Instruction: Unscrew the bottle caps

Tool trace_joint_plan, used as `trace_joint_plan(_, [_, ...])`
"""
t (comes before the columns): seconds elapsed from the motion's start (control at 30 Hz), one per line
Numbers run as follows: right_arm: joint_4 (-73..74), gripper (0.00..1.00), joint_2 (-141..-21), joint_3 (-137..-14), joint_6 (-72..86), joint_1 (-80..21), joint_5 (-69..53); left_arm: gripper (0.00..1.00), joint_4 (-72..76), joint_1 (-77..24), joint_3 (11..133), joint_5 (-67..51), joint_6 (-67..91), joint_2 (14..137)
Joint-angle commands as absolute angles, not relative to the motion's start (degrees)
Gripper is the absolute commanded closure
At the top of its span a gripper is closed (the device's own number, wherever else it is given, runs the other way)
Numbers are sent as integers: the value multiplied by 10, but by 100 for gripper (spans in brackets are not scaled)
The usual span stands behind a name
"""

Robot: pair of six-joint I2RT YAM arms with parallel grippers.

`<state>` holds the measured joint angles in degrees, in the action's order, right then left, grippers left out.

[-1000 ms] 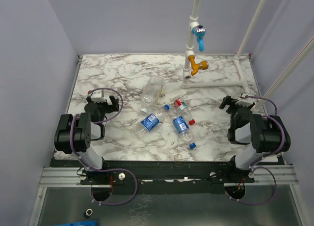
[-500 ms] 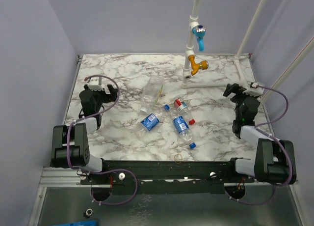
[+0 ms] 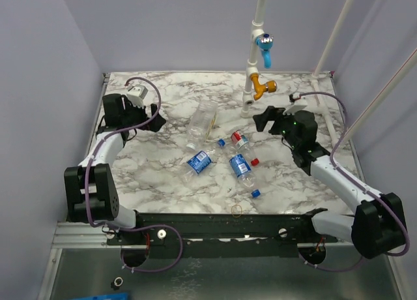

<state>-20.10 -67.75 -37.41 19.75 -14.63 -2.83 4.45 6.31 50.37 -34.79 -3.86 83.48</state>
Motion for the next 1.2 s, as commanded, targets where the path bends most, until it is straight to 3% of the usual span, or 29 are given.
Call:
trace_joint_plan(0.0, [-29, 0, -669, -428, 195, -241, 93, 1, -158, 64, 573, -426, -120, 844])
trace_joint_plan(0.17, [7, 0, -689, -456, 220, -339, 134, 1, -205, 13, 606, -421, -149, 837])
trace_joint_plan(0.4, [83, 0, -889, -622, 201, -497, 234, 1, -252, 28, 689, -404, -69, 885])
trace_joint_plan(0.73, [64, 0, -1096, -820, 161, -509, 307, 1, -282, 53, 696, -264, -32, 901])
trace_joint_plan(1.0, [79, 0, -1243, -970, 121, -509, 345, 1, -290, 76, 702, -271, -13, 918])
trace_joint_plan(1.17, [99, 0, -1272, -998, 117, -501, 378, 1, -290, 81, 700, -272, -26, 915])
